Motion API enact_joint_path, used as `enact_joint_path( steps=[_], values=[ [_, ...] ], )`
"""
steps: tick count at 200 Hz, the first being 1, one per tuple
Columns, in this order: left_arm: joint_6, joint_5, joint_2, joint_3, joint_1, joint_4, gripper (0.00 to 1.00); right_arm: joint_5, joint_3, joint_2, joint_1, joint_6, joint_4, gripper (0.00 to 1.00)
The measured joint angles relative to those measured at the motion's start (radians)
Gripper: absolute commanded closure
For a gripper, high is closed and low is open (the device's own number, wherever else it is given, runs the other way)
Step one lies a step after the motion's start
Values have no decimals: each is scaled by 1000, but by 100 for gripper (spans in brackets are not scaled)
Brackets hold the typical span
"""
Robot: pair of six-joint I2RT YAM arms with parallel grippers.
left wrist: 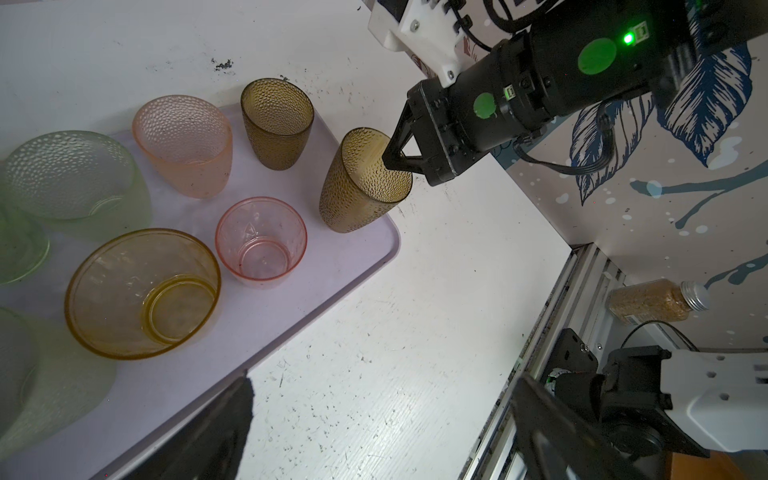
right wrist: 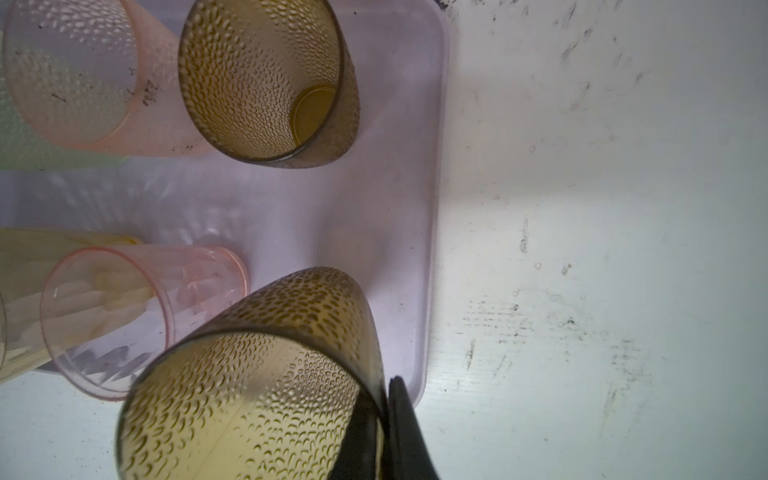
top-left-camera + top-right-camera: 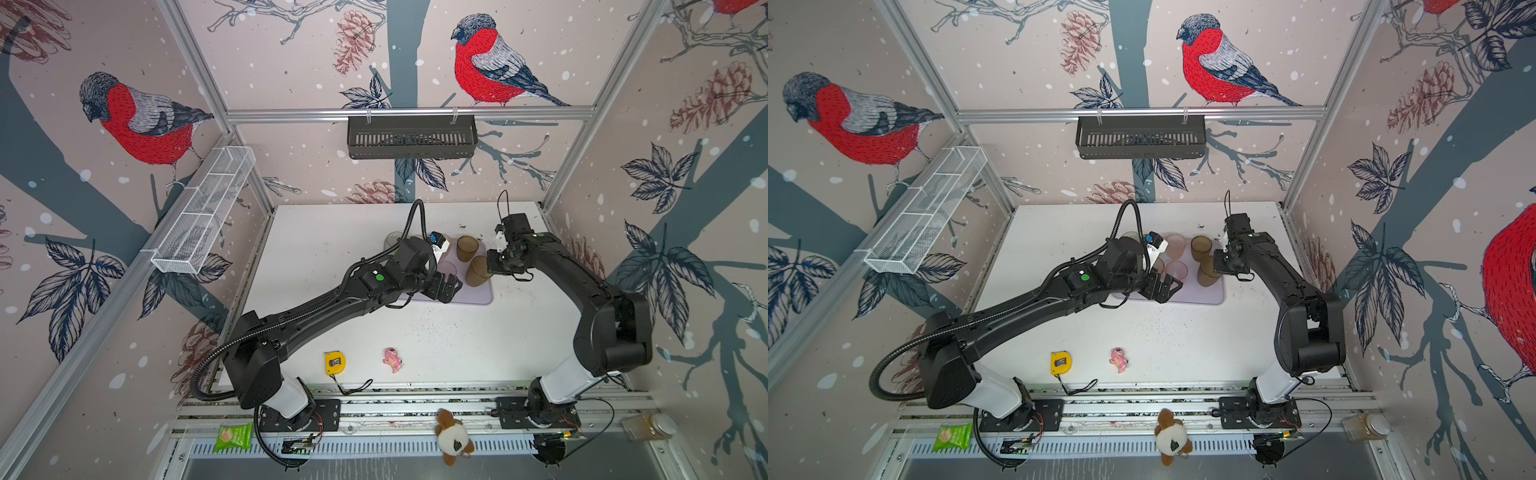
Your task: Place the glasses into the tray
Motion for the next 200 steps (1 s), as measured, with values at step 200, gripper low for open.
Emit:
enact_joint_path(
  steps=[200],
  values=[
    [-11,-11,-27,-20,0,5,3,26,35,73,48,5,10,98]
  ],
)
